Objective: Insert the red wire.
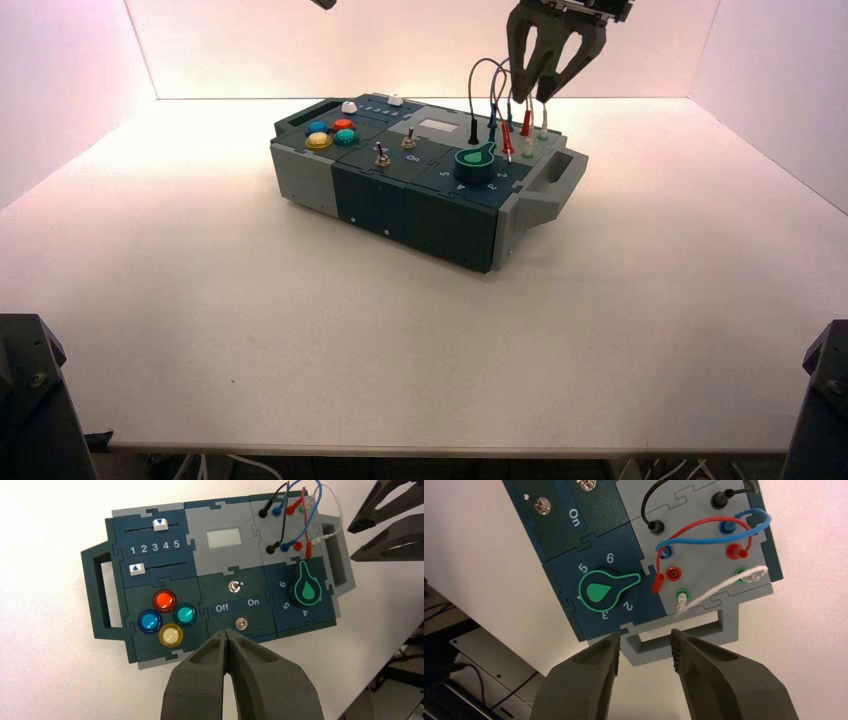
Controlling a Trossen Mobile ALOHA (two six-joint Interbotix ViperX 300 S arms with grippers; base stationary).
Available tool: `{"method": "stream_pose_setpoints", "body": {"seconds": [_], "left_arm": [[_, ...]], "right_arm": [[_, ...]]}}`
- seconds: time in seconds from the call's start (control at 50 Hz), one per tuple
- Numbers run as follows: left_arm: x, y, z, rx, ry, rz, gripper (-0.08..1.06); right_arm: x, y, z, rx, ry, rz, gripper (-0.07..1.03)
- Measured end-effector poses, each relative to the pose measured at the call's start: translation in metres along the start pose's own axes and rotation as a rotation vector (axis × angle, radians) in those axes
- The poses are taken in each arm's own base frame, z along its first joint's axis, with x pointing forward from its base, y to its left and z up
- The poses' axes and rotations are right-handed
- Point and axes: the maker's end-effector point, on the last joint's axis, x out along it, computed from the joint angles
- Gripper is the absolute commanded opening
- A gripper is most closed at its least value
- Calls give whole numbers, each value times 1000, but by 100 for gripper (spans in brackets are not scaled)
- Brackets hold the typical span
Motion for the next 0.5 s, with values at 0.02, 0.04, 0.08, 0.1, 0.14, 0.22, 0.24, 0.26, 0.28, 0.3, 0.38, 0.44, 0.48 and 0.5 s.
{"method": "stream_pose_setpoints", "body": {"seconds": [0.02, 0.04, 0.08, 0.1, 0.14, 0.22, 0.24, 0.26, 0.28, 0.3, 0.38, 0.44, 0.48, 0.5], "left_arm": [[0, 0, 0, -1, -1, -1, -3], [0, 0, 0, 0, 0, 0, -3], [0, 1, 0, -1, 0, 1, -3], [0, 0, 0, 0, 0, 0, -3], [0, 0, 0, -1, 1, 0, -3], [-1, 0, 0, 0, 0, 0, -3], [0, 0, 0, -1, 1, 0, -3], [0, 0, 0, -1, 1, 0, -3], [-1, 0, 0, -2, -1, -1, -3], [0, 0, 0, -1, 1, 0, -3], [0, 0, 0, 0, 1, -1, -3], [0, 0, 0, -2, 0, -1, -3], [-1, 0, 0, -1, 0, 0, -3], [0, 0, 0, -2, 0, -1, -3]], "right_arm": [[2, 0, 1, -2, 3, 1, 54], [2, 0, 2, -4, 3, 1, 54], [3, -1, 4, -6, 4, 0, 54], [4, -1, 5, -7, 5, 1, 54], [5, -1, 7, -8, 5, 2, 54], [7, -2, 11, -9, 7, 2, 54], [7, -2, 11, -9, 7, 2, 54], [8, -2, 13, -11, 7, 2, 54], [9, -2, 14, -11, 7, 2, 54], [9, -2, 15, -11, 6, 2, 54], [10, -3, 18, -12, 7, 2, 54], [12, -4, 20, -12, 13, 4, 54], [13, -4, 20, -13, 18, 5, 54], [14, -4, 20, -14, 25, 7, 54]]}}
